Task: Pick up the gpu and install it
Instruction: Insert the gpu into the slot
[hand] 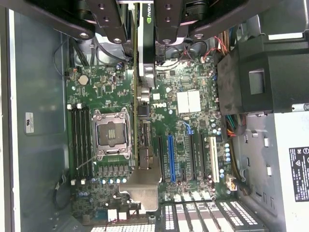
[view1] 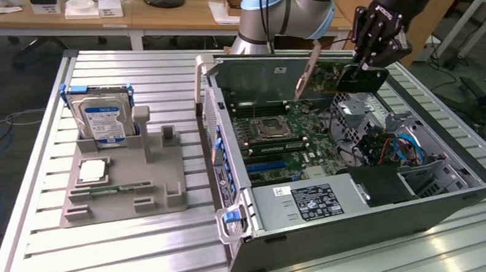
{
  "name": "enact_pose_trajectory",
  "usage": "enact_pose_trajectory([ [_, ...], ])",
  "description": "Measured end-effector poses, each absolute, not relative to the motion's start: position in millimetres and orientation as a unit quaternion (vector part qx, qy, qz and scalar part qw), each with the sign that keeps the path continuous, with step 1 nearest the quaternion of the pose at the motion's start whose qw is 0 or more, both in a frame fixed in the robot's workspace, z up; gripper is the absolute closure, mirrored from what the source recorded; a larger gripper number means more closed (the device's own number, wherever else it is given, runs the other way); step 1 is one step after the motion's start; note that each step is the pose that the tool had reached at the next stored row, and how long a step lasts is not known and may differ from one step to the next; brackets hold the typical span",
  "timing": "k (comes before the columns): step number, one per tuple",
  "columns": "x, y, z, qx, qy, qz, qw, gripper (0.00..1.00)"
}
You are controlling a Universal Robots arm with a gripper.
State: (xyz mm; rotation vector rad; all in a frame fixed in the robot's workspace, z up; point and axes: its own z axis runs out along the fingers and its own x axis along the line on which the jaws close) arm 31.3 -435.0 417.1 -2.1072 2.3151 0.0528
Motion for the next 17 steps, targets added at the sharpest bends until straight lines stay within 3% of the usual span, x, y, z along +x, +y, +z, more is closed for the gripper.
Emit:
enact_pose_trajectory([
  [17, 27.6, -434.8, 414.3, -0.673, 0.739, 0.017, 0.005, 0.73],
])
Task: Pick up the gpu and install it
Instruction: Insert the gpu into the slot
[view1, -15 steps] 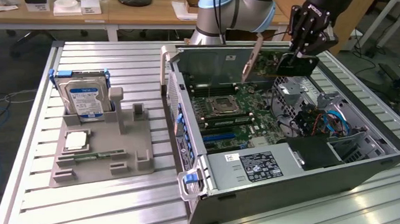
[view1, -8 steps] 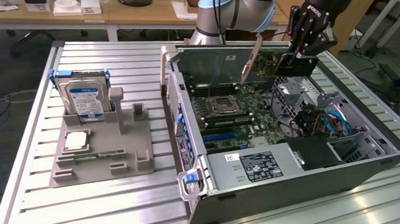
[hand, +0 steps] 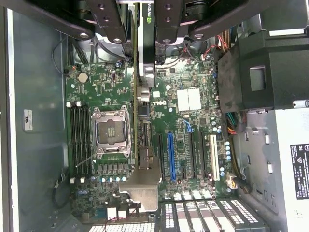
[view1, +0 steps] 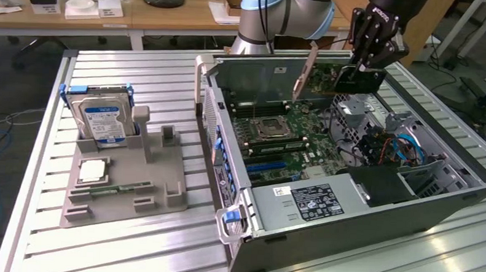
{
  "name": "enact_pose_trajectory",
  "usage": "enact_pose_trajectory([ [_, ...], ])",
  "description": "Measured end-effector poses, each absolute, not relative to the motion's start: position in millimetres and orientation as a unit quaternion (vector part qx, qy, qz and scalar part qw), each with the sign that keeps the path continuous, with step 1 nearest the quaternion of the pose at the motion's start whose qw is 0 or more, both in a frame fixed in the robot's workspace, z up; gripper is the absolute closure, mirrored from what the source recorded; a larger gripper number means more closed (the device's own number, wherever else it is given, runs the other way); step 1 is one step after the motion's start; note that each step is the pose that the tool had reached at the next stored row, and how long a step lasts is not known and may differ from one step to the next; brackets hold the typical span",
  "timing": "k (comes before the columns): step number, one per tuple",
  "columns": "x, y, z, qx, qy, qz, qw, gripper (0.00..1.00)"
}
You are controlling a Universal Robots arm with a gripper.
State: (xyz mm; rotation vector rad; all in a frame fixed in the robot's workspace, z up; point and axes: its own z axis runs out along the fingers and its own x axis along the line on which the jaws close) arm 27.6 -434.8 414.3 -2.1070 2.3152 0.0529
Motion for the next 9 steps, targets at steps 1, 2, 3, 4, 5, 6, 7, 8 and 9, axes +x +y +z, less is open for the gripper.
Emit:
enact_pose_trajectory([
  [1, 26.6, -434.8, 414.1, -0.673, 0.739, 0.017, 0.005, 0.73],
  [2, 25.1, -434.7, 414.0, -0.673, 0.739, 0.017, 0.005, 0.73],
  [3, 23.4, -434.6, 414.0, -0.673, 0.739, 0.017, 0.005, 0.73],
  [4, 22.2, -434.6, 413.8, -0.673, 0.739, 0.017, 0.005, 0.73],
  [5, 21.6, -434.6, 413.3, -0.673, 0.739, 0.017, 0.005, 0.73],
  [6, 21.1, -434.6, 412.4, -0.673, 0.739, 0.017, 0.005, 0.73],
  [7, 20.6, -434.6, 411.4, -0.673, 0.739, 0.017, 0.005, 0.73],
  [8, 20.3, -434.6, 410.2, -0.673, 0.739, 0.017, 0.005, 0.73],
  [9, 20.2, -434.6, 409.2, -0.673, 0.739, 0.017, 0.005, 0.73],
])
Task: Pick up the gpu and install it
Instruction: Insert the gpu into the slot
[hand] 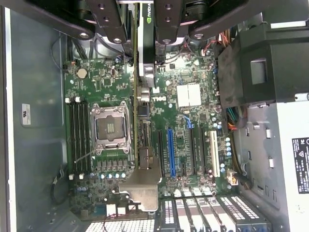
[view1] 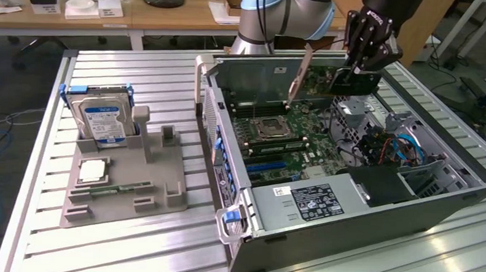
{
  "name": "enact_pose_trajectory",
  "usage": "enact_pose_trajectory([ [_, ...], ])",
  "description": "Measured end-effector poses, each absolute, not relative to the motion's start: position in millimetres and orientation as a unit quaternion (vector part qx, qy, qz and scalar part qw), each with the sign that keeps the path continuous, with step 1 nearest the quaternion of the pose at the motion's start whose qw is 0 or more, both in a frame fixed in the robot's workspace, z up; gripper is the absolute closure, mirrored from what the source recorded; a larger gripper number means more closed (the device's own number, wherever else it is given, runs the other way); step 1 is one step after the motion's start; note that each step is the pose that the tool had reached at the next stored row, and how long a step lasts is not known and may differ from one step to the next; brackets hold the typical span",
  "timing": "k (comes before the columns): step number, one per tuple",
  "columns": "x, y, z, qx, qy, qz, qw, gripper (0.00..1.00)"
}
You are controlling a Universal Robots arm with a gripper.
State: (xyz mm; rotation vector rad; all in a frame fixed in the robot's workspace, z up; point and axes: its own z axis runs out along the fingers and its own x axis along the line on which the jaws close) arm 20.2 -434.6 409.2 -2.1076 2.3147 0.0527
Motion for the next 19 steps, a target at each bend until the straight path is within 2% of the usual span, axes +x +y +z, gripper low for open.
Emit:
enact_pose_trajectory([
  [19, 15.8, -434.6, 398.9, -0.681, 0.732, 0.016, 0.006, 0.73],
])
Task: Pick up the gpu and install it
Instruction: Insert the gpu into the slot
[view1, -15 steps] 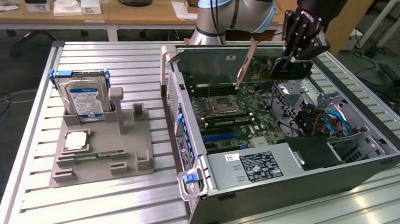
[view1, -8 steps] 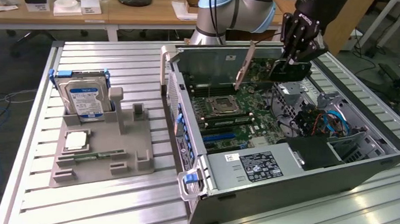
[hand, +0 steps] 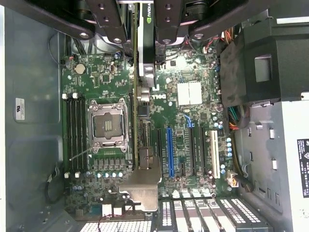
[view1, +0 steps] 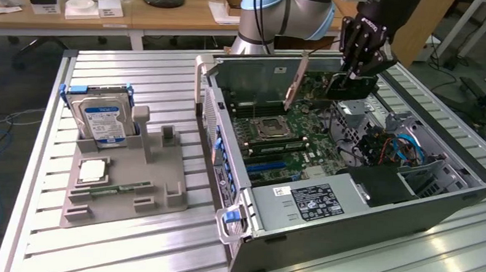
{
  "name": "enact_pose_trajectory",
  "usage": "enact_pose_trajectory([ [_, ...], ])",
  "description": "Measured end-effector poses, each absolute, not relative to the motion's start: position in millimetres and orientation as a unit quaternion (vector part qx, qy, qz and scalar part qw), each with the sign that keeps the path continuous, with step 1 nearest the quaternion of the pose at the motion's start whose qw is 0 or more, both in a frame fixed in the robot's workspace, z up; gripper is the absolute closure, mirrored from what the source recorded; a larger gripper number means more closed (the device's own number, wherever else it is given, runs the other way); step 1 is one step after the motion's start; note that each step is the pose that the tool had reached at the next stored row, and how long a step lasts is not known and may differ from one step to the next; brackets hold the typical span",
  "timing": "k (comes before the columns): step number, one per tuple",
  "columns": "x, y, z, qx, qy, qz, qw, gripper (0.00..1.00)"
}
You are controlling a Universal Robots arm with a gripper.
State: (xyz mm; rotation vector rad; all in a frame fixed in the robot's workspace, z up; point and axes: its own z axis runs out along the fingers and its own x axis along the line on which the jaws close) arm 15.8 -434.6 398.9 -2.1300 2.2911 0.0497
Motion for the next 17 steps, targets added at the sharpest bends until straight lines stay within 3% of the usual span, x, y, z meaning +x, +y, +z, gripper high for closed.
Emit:
enact_pose_trajectory([
  [17, 11.1, -434.6, 391.0, -0.684, 0.729, 0.015, 0.007, 0.73],
])
